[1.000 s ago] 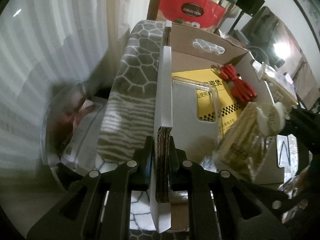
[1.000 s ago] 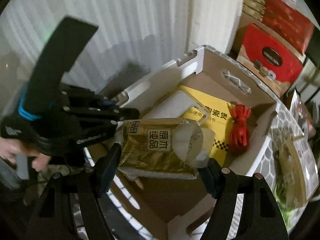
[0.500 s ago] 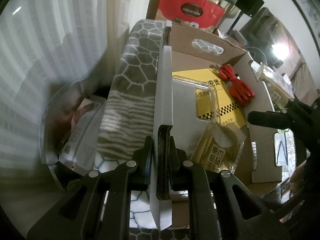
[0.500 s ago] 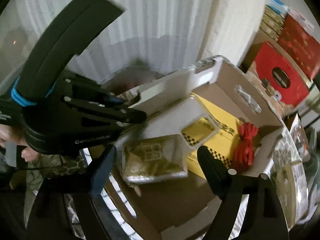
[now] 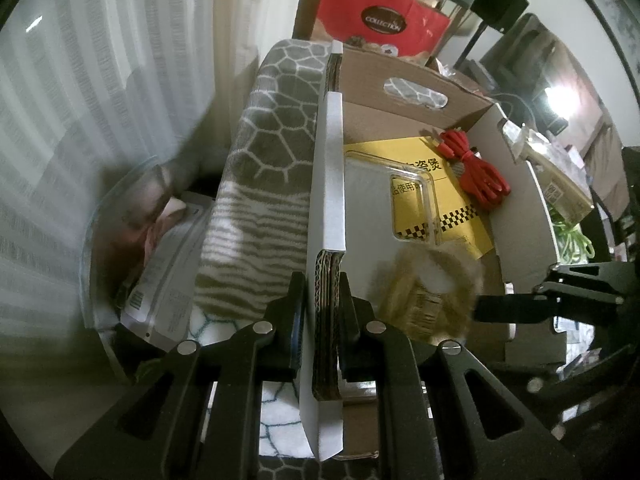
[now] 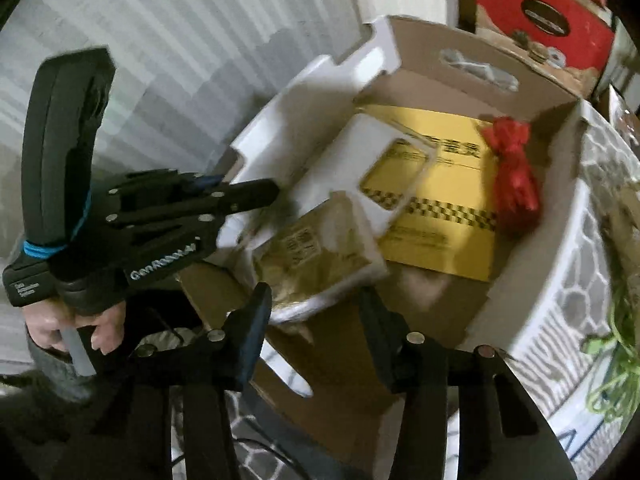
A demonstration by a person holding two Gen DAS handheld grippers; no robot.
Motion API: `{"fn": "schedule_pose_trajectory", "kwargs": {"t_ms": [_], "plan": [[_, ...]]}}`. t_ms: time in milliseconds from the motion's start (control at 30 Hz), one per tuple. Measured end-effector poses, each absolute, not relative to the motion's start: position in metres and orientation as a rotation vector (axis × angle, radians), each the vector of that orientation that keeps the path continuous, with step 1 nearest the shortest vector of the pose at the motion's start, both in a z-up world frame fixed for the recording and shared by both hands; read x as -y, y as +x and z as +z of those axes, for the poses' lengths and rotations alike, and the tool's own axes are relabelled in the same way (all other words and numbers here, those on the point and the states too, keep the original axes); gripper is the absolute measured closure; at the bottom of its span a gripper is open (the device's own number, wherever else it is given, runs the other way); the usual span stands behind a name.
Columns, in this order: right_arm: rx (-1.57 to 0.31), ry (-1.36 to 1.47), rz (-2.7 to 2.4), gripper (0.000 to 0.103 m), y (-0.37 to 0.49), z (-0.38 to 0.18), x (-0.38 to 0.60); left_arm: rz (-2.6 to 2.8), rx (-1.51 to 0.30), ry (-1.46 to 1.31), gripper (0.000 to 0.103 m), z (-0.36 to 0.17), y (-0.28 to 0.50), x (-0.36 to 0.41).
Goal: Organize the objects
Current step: 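Lower the gold foil pouch into the box and open the right tool, then grasp the lime-green cable beside the parcel with the right tool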
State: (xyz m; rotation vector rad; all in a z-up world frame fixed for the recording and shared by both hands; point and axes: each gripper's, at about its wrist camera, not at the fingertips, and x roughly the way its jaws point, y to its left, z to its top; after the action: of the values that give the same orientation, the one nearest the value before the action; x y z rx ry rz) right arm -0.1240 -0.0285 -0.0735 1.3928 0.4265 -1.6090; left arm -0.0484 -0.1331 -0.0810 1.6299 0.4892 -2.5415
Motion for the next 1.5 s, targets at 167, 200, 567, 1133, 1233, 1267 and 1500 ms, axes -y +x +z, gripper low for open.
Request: {"fn": "schedule_pose_trajectory", "kwargs": {"t_ms": [167, 200, 567, 1133, 1233, 1267, 1500], "plan": [[-0.392, 1.37, -1.605, 0.056, -0.12, -0.079, 0.044, -2.539, -0.483, 1.63, 0.091, -0.081, -0.049, 0.133], [-0.385, 1.383, -1.604, 0.056, -0.121, -0.082, 0.045, -2.54, -0.483, 1.631, 0.091, -0.081, -0.049, 0.133], [-0.331, 1.305, -1.804, 0.037, -0.138, -0.026, -0.016, -2.542, -0.471, 1.634, 0.091, -0.083, -0.05, 0.13], [-0.156, 1.379, -2.283, 0.03, -0.214, 0.011, -0.199, -2.548, -0.451, 1.627, 0.089, -0.084, -0.051, 0.131], [-0.155, 1.418, -2.335, 0.03, -0.224, -0.001, -0.216, -2.548, -0.447, 1.626, 0.089, -0.084, -0.051, 0.131], [-0.149, 1.43, -2.341, 0.03, -0.227, -0.007, -0.22, -2.547, -0.446, 1.626, 0.089, -0.084, -0.051, 0.13], [-0.168, 1.459, -2.329, 0.027, -0.242, -0.042, -0.22, -2.541, -0.424, 1.626, 0.089, -0.084, -0.052, 0.129]]}}
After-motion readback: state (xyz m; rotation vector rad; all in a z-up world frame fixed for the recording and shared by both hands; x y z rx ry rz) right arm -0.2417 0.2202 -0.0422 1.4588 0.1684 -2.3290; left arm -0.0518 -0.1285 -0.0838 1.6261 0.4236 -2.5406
